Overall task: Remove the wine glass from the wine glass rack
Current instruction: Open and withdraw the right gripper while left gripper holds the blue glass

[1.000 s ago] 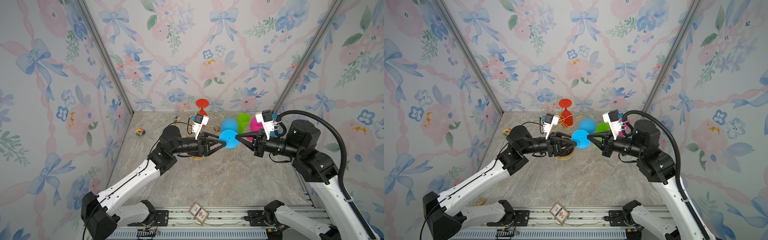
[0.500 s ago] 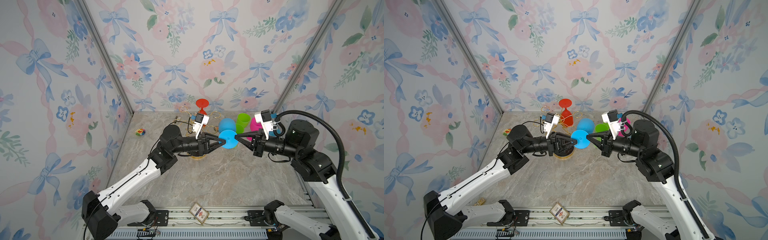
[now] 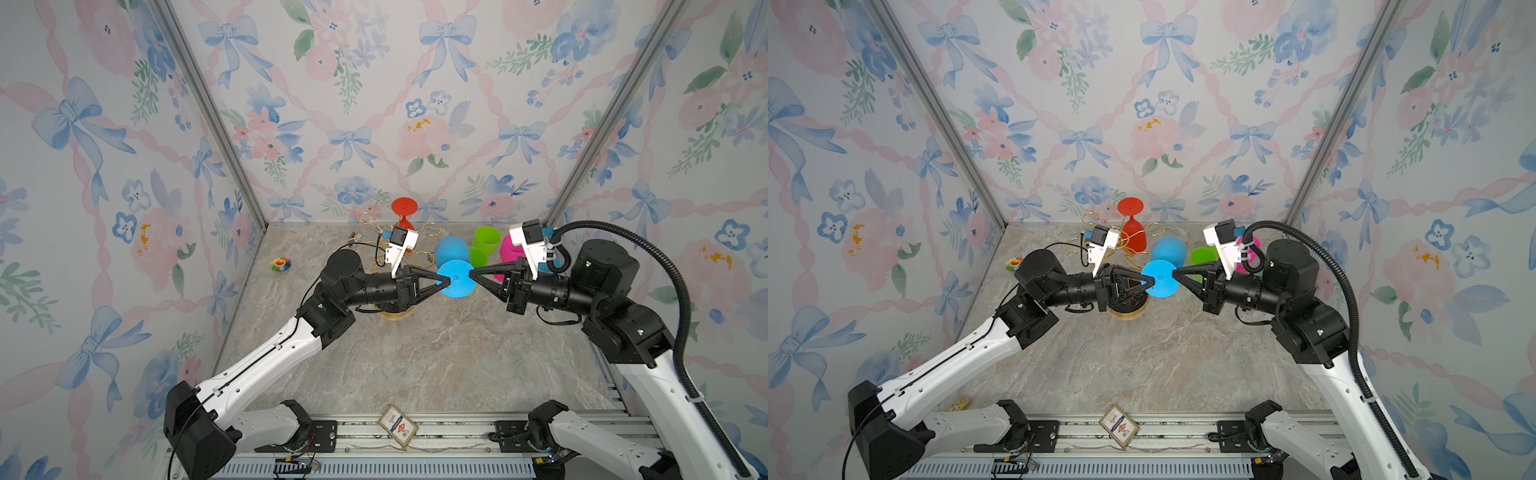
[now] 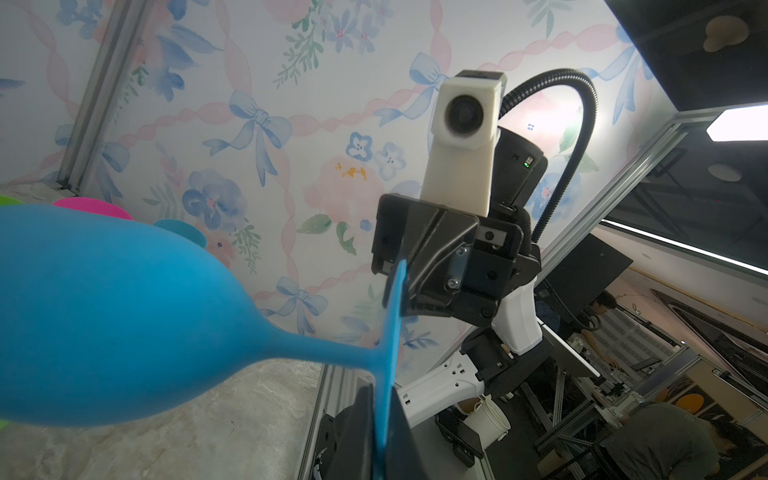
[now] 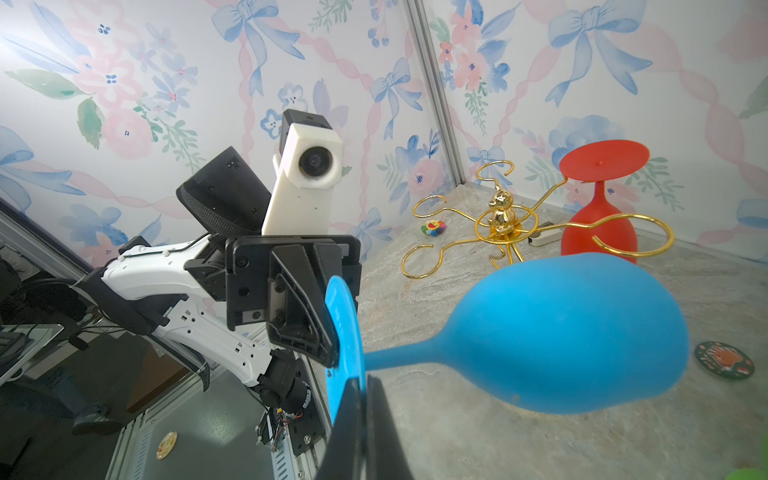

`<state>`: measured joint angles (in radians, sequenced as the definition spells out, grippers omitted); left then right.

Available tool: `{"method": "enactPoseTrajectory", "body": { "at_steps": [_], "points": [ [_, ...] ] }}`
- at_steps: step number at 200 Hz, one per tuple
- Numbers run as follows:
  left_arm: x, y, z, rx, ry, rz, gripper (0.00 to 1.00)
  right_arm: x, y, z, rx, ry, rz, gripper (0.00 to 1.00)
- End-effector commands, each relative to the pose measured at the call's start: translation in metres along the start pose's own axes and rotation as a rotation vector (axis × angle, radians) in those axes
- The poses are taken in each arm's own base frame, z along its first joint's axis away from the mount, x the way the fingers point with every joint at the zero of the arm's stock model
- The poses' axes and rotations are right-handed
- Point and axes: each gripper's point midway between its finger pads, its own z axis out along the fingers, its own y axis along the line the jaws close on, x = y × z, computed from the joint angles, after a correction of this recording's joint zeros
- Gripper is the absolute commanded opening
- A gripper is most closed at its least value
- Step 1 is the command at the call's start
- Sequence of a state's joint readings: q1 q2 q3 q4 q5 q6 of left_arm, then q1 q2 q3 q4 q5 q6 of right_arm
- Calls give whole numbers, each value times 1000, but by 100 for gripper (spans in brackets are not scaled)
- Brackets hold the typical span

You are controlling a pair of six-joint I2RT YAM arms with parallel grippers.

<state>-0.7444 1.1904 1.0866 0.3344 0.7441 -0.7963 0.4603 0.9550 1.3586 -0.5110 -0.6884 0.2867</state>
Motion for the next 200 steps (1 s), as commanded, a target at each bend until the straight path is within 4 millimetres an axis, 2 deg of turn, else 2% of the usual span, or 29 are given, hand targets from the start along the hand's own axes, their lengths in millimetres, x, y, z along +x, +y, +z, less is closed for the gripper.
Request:
{"method": "enactPoseTrajectory", "body": {
  "at_steps": [1, 25, 50, 100, 147, 180, 200],
  "points": [
    [-8, -21, -1, 65, -4, 54, 4, 5, -10, 5, 36, 6, -3, 4],
    [-8, -20, -1, 64, -5, 61, 3, 6, -10, 4, 40, 13, 3, 9],
    [-8, -21, -2, 69, -1, 71, 1, 9, -10, 1, 50, 26, 14, 21],
    [-10, -23, -2, 86, 9, 89, 0, 12, -6, -8, 73, 52, 38, 51],
    [-16, -29, -7, 104, 25, 131, 0, 8, 3, -30, 123, 35, 41, 79],
    [-14, -37, -10, 119, 58, 201, 0, -4, 18, -48, 127, -21, 61, 88],
    [-13, -33, -13, 70, 59, 272, 0, -12, 12, -58, 199, -50, 85, 90]
  ]
}}
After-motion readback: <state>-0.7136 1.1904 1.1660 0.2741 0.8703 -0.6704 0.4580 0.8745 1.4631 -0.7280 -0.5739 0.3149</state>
